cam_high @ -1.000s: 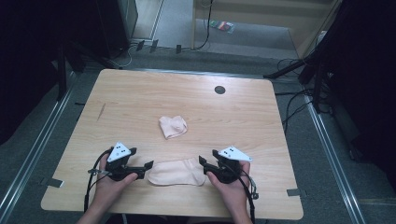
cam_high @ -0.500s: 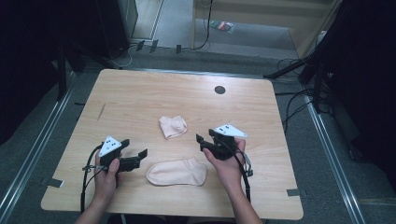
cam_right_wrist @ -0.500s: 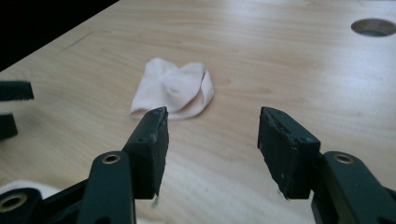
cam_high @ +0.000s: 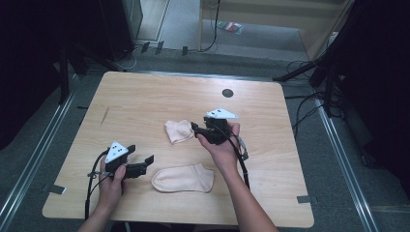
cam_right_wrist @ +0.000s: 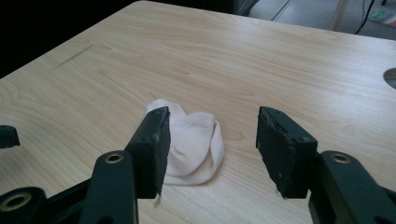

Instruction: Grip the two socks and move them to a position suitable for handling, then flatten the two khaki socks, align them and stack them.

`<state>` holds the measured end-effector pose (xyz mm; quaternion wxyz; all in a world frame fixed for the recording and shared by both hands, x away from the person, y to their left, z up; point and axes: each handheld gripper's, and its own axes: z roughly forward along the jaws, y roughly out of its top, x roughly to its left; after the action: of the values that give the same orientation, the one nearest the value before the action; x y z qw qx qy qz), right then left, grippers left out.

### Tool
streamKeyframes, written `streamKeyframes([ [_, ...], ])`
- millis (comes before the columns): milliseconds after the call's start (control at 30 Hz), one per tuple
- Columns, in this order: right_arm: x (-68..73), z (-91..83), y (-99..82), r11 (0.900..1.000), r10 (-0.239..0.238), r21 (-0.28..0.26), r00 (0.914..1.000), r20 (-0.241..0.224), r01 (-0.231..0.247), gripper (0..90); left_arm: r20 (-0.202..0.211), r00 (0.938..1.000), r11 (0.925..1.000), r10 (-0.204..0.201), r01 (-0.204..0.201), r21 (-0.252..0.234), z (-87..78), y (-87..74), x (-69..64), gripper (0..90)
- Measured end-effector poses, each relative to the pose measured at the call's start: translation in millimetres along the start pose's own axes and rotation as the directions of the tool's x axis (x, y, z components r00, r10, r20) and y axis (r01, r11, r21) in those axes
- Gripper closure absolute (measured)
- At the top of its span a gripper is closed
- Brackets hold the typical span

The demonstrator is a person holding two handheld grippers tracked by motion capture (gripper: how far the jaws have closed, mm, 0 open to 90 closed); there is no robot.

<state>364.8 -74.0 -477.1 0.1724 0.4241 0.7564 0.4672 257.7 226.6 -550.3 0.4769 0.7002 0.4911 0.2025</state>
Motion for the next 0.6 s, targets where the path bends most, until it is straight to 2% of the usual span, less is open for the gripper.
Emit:
streamKeyframes([
  [267, 2.3, 31.8, 3.0, 0.9987, 0.002, 0.05, 1.0, -0.006, -0.002, 49.5, 0.0, 1.0, 1.0, -0.002, 0.002, 0.003, 0.2, 0.1, 0.5, 13.2],
  [433, 1.4, 43.9, 2.3, 0.9978, 0.015, 0.065, 0.9998, -0.012, -0.015, 52.0, 0.001, 1.0, 1.0, -0.001, 0.001, 0.004, 0.1, 0.1, 0.7, 13.2],
  [600, -1.3, 61.3, 0.6, 0.9953, 0.029, 0.093, 0.999, -0.034, -0.026, 60.8, 0.004, 0.9999, 0.9999, -0.012, 0.012, 0.004, 0.2, 0.3, 1.7, 13.2],
])
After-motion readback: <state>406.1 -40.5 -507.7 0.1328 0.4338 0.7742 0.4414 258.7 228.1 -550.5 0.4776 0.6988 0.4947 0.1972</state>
